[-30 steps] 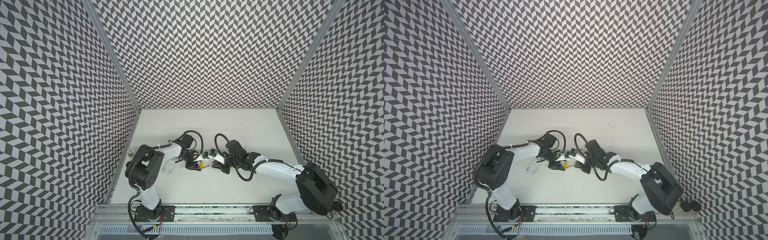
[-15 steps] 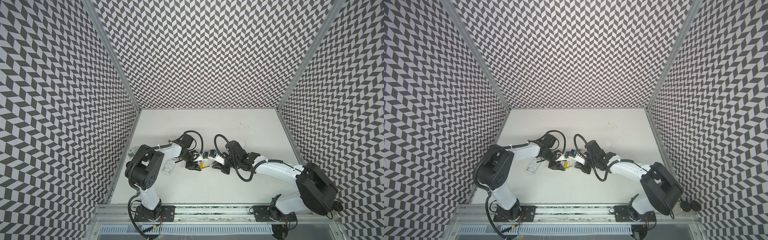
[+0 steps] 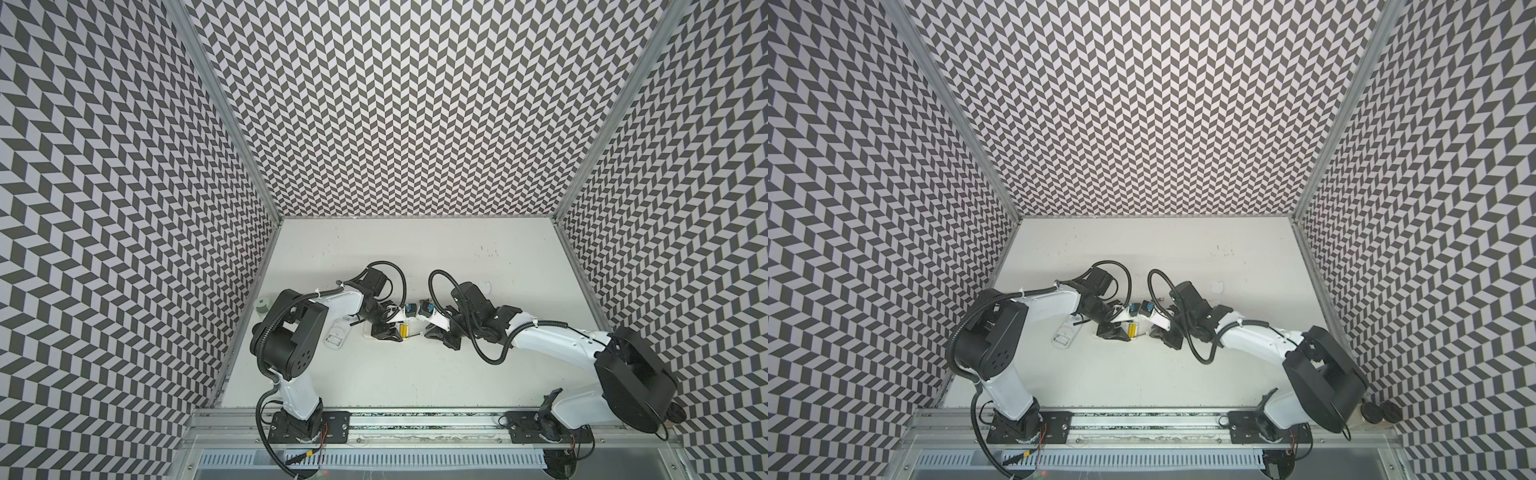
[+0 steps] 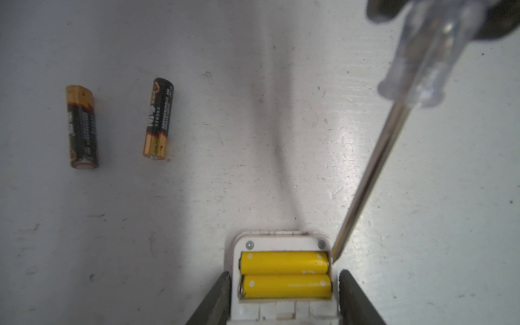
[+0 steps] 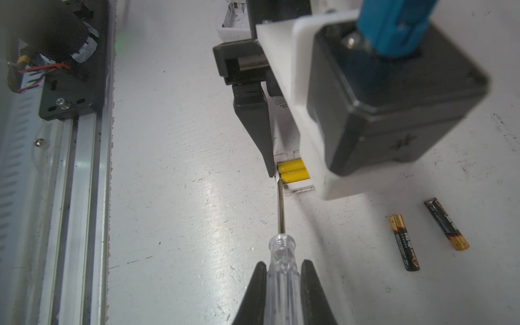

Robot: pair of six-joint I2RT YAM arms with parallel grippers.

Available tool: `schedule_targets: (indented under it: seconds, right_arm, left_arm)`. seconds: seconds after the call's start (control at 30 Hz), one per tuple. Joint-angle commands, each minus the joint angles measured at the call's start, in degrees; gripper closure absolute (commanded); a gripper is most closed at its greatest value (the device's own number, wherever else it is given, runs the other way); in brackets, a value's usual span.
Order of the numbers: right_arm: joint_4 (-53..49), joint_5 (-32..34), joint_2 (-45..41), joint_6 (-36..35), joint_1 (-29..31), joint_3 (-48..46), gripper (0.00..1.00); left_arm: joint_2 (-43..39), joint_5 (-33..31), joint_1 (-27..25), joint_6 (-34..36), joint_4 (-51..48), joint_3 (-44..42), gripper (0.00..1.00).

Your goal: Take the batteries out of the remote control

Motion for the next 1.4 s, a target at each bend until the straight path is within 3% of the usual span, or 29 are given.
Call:
schedule_targets:
  seconds: [0.0, 0.57, 1.2, 1.37]
  right_arm:
    - [1.03, 0.88, -0.13, -1.02, 0.67, 0.07, 1.00]
    - [-2.33, 5.85, 1.02, -4.37, 1.92, 2.83, 1.00]
    - [-4.06, 6.95, 1.12, -5.90, 3.00, 4.76, 1.00]
    - [-5.02, 11.65, 2.99, -4.44, 4.78, 6.42, 1.00]
  left_arm:
    - [1.49, -2.41, -0.58, 0.14, -5.24, -2.05, 0.54]
    - [1.41, -2.32, -0.42, 0.09, -5.33, -2.01, 0.54]
    - [1.39, -2.15, -0.43, -0.04, -5.42, -2.10, 0.54]
    - [1.19, -2.23, -0.43, -0.04, -5.49, -2.14, 0.54]
